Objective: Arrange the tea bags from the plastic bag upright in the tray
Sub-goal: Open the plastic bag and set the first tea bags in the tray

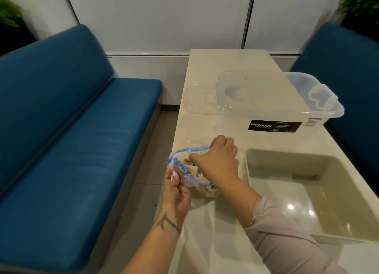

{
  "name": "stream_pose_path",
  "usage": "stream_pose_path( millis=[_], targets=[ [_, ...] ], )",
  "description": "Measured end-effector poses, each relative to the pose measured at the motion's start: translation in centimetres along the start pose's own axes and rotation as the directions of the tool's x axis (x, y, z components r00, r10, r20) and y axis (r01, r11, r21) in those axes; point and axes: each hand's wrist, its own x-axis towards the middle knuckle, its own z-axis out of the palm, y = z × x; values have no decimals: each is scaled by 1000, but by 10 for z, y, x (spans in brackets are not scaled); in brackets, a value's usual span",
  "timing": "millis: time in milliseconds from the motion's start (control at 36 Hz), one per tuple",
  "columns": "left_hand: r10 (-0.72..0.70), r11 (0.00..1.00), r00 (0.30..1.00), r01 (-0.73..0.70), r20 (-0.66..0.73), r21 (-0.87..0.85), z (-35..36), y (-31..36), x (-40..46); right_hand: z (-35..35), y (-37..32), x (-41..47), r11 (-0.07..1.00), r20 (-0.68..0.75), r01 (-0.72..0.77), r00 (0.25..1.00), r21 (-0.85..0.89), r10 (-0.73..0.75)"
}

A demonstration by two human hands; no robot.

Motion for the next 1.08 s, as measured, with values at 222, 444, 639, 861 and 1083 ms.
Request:
stream_pose_path(
  millis=[222,444,639,861,1083],
  targets=[
    [-101,990,986,113,-130,87,-1,2,-25,1,18,3,983,21,18,1000,182,-22],
    [353,791,919,-194,-174,581,8,48,-37,-2,29,10,954,52,-46,998,295,32],
    [42,-414,697,-639,715,648,58,66,-4,-1,29,10,946,63,-50,998,321,31],
    [-70,-373,870,-476,487,796,84,61,18,-2,37,15,917,131,-117,989,380,72],
    [-230,-127,883,-444,409,887,70,72,19,3,34,19,838,274,-228,957,496,98]
  ],
)
